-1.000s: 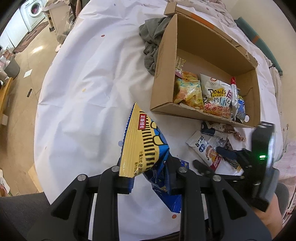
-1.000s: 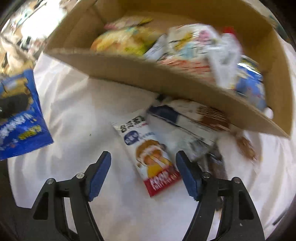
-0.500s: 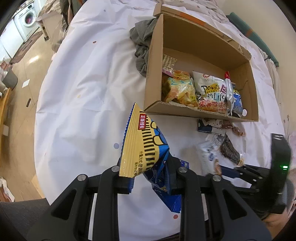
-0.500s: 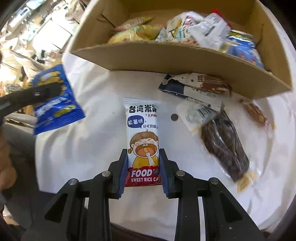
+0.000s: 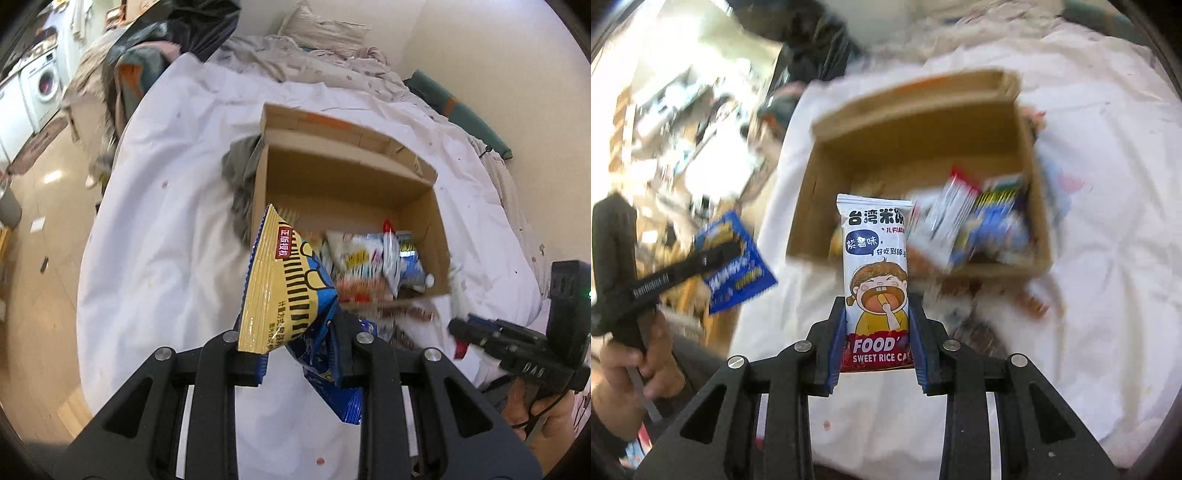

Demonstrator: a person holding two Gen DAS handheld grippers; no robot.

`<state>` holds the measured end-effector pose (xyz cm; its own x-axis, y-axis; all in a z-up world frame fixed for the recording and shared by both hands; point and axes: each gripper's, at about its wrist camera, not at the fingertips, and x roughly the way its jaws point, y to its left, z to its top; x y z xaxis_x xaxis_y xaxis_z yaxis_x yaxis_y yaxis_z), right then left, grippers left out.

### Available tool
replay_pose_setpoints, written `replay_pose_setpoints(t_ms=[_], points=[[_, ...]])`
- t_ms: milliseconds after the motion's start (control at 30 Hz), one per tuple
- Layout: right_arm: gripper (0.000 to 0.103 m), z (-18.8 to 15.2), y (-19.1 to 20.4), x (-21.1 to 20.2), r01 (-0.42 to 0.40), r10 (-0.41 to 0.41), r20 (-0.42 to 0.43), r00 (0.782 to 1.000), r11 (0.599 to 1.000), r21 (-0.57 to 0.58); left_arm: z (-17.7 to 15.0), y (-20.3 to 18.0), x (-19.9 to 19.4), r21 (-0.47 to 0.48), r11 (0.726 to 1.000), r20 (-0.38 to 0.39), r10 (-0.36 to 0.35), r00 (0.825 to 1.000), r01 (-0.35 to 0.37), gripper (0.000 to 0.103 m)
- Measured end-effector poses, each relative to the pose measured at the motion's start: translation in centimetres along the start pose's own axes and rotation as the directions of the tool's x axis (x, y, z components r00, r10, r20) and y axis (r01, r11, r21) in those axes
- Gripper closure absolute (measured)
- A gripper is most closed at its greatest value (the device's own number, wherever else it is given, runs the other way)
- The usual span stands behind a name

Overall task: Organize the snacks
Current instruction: 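Carry both snacks into the box and open both tools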

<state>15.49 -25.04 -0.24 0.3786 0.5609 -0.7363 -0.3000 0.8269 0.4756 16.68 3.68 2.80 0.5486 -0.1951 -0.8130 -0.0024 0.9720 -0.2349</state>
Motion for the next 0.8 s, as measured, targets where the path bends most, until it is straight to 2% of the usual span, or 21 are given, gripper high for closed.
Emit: replay_pose_setpoints(t_ms=[67,133,167,233,300,400,467,600,800], points=[[0.070,1.6,-0.9,0.3,0.021,-0.023,0.045,0.999,0.999,0.043,1.9,-0.5,0.6,0.013,1.000,0.007,0.003,1.000,-0.003,0.081],[0.070,2.6,-1.7,0.2,0.041,-0.046,0.065,0.997,0.996,0.076,3.5,-1.3,1.3,0.039,0.999,0.009,-0.005,1.000,0.004,0.081],[0.070,3.2,-2.1,1.5,0.055,-0.062,0.071,0.996,0.995,0.088,4.1,-1.7,1.8,0.055,0.998,0.011,-0.005,1.000,0.004,0.081],[0.070,4.4,-3.2,0.9,0.081,-0.090,0.086,0.992,0.992,0.100,5.1,-2.7,3.2,0.093,0.996,0.022,0.007,1.000,-0.009,0.081],[0.070,4.9,-3.8,1.8,0.096,-0.106,0.087,0.990,0.989,0.114,5.3,-3.1,4.5,0.113,0.993,0.023,0.018,1.000,-0.020,0.081],[0.070,4.5,-4.6,4.8,0.103,-0.116,0.076,0.990,0.983,0.155,4.9,-2.7,7.0,0.087,0.996,-0.003,-0.027,1.000,0.027,0.081],[0.070,4.4,-5.1,6.6,0.112,-0.123,0.048,0.991,0.976,0.186,4.5,-2.8,8.2,0.097,0.995,-0.031,-0.005,1.000,0.008,0.081],[0.070,4.6,-4.6,7.5,0.126,-0.132,0.029,0.991,0.978,0.166,4.1,-3.3,9.9,0.125,0.992,-0.071,0.009,0.997,-0.001,0.081],[0.070,5.0,-4.8,8.8,0.137,-0.140,0.001,0.990,0.971,0.194,4.2,-2.6,11.4,0.079,0.997,-0.122,-0.003,0.993,0.013,0.081]])
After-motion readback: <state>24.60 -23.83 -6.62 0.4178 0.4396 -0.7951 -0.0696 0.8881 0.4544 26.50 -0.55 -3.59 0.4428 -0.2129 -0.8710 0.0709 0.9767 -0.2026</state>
